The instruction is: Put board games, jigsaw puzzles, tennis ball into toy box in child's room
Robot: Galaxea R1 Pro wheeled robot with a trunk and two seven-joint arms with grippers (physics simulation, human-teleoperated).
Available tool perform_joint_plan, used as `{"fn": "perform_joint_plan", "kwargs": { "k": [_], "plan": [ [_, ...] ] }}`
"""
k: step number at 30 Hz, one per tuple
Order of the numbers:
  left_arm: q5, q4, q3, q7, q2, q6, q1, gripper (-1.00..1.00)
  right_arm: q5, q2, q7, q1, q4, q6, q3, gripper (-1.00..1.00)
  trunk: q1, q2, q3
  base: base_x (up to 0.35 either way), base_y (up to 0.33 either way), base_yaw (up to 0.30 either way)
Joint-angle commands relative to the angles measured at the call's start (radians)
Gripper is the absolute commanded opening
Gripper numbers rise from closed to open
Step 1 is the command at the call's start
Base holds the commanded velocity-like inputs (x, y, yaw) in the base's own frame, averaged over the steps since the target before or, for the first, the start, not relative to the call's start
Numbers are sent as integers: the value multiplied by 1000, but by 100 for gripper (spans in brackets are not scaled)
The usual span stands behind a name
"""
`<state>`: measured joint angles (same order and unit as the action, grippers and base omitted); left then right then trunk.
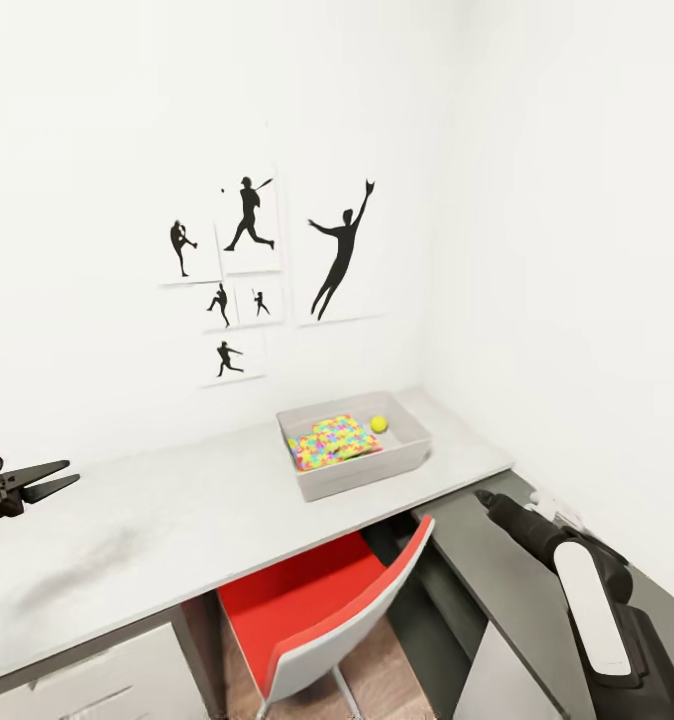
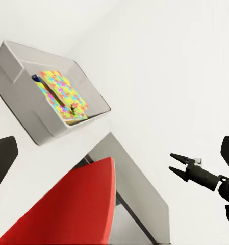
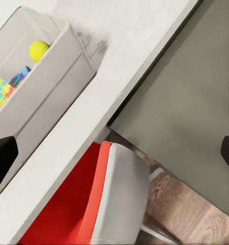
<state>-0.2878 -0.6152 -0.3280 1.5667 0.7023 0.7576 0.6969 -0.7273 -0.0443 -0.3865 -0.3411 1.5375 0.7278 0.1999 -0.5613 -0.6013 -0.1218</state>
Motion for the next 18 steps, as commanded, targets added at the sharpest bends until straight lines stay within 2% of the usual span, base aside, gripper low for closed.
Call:
{"fn": "perform_joint_plan", "kwargs": {
  "k": [1, 13, 18],
  "plan": [
    [1, 0, 0, 4, 0, 11, 1, 100, -11, 0, -9, -1, 1, 2, 0, 100, 0, -2, 0, -326, 0, 0],
    [1, 0, 1, 4, -1, 10, 1, 100, -11, 0, -9, -1, 1, 1, 0, 100, 0, -2, 4, -320, 0, 2],
    [1, 0, 1, 4, -4, 10, 0, 100, -11, 0, -9, -1, 0, 1, -1, 100, 0, -2, 4, -122, 0, 89]
  ]
}}
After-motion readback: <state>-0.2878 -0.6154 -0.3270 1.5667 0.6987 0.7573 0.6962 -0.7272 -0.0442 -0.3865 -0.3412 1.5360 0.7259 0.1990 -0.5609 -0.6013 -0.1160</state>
